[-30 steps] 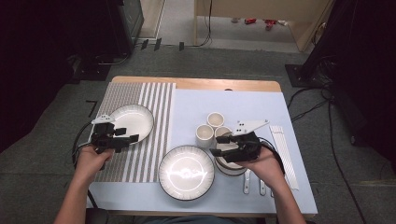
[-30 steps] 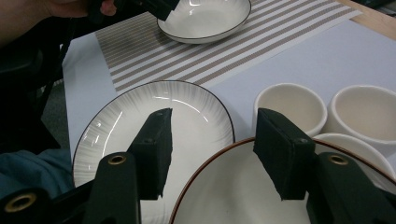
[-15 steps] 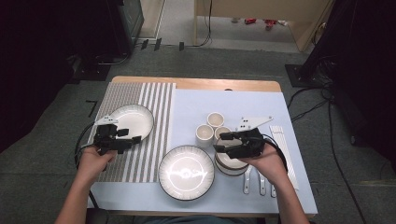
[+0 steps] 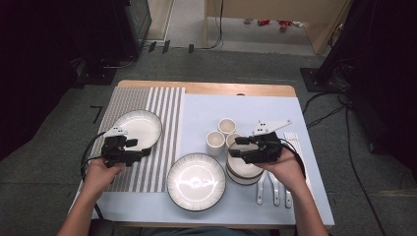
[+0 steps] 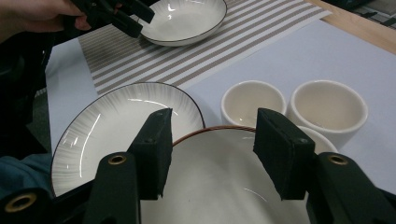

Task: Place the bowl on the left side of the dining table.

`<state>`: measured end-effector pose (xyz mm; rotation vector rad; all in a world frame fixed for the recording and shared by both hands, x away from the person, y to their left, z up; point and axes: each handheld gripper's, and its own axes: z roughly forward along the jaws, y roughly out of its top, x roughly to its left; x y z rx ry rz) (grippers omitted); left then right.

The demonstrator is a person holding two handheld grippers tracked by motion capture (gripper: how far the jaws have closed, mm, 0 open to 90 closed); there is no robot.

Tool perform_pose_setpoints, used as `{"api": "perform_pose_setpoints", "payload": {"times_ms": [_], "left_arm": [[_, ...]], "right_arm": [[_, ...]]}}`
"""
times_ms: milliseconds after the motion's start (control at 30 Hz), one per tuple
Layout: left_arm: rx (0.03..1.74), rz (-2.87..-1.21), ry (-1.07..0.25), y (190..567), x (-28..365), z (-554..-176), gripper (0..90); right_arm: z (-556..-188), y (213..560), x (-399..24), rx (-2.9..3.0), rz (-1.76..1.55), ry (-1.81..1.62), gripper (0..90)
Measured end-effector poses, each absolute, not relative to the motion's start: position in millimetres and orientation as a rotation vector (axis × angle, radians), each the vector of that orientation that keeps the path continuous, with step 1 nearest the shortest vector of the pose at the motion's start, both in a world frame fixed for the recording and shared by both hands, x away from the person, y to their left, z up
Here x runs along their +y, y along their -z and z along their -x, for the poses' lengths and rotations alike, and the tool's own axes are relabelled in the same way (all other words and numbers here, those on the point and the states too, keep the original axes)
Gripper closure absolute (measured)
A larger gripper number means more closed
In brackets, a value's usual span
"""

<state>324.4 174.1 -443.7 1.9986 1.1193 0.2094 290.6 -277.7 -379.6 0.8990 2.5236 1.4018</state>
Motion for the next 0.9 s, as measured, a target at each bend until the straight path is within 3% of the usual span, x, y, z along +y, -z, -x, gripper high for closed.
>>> {"api": "perform_pose_setpoints", "payload": {"times_ms": [900], "left_arm": [[1.002, -2.007, -0.204, 459.9, 169.6, -298.4, 24.6]], "right_arm": [[-290.3, 384.9, -295.7, 2.479, -0.975, -1.377, 48.0]]}}
